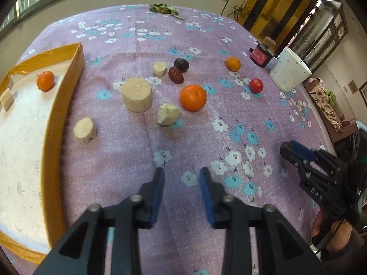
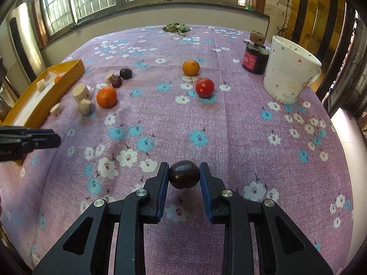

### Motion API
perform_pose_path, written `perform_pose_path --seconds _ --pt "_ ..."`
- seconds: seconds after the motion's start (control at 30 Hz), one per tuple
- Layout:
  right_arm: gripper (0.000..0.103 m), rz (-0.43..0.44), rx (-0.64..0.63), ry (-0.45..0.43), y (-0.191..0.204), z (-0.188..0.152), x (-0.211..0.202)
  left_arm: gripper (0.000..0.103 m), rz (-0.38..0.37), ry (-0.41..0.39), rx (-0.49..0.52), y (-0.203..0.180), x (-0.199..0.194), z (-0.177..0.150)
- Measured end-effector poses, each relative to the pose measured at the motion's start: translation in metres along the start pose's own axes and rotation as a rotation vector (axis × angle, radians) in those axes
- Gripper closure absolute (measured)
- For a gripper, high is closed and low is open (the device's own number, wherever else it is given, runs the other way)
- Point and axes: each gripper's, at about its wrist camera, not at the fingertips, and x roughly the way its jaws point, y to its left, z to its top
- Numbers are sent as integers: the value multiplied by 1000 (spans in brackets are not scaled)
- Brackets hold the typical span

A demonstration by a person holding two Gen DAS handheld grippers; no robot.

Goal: Organize fruits

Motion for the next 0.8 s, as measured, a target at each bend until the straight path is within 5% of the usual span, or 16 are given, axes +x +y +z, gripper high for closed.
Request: perform_pose_path --seconds 0.2,0.53,0.8 --pt "76 7 24 17 -6 -9 5 37 -3 -3 -26 2 16 22" --pt "74 32 22 12 -6 -16 5 38 61 -15 -26 10 38 42" --pt "71 38 17 5 -4 -18 4 75 92 -69 -8 16 38 45"
